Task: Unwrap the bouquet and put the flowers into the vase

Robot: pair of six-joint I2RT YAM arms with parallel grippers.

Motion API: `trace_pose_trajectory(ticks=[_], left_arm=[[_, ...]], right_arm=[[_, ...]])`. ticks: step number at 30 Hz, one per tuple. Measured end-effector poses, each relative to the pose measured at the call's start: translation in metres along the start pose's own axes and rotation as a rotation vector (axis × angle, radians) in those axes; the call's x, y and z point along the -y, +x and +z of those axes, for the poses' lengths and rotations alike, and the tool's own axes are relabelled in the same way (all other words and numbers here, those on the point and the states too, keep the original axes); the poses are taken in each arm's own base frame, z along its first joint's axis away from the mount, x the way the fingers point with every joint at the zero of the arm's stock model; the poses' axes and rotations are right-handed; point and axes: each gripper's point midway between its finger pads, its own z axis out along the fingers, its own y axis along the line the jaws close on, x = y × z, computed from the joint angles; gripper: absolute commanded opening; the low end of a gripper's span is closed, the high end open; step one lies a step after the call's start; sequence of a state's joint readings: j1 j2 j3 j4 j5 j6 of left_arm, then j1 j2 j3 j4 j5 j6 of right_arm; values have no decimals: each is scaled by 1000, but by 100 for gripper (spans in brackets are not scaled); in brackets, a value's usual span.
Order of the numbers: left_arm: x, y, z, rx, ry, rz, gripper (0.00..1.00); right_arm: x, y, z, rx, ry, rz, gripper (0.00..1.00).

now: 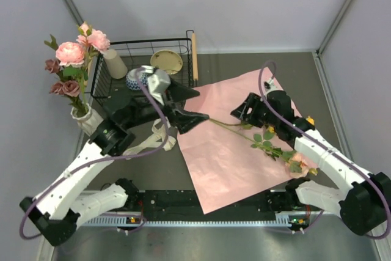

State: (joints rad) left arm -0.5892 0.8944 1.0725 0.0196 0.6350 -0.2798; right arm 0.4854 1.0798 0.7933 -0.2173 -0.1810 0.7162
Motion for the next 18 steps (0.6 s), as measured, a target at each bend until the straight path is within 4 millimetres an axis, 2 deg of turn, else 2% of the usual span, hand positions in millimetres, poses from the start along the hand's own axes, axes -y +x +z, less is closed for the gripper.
trace_pose_trajectory(ticks=[3, 7, 11, 14, 18], left_arm=[[12, 35, 26, -95, 44, -30, 93], [2, 73, 52, -214, -17, -36, 93], [-3, 112, 64, -342, -83, 20, 93], [-4, 143, 67, -456, -134, 114, 93], [-3, 177, 62, -589, -158, 231, 92]], right_arm=[[53, 10, 2, 16, 151, 230, 52], [114, 45, -2, -9, 343, 481, 50], [133, 75, -7, -39, 425, 624, 49], [139, 83, -10, -30, 454, 688, 48], [142, 83, -11, -2, 469, 738, 47]])
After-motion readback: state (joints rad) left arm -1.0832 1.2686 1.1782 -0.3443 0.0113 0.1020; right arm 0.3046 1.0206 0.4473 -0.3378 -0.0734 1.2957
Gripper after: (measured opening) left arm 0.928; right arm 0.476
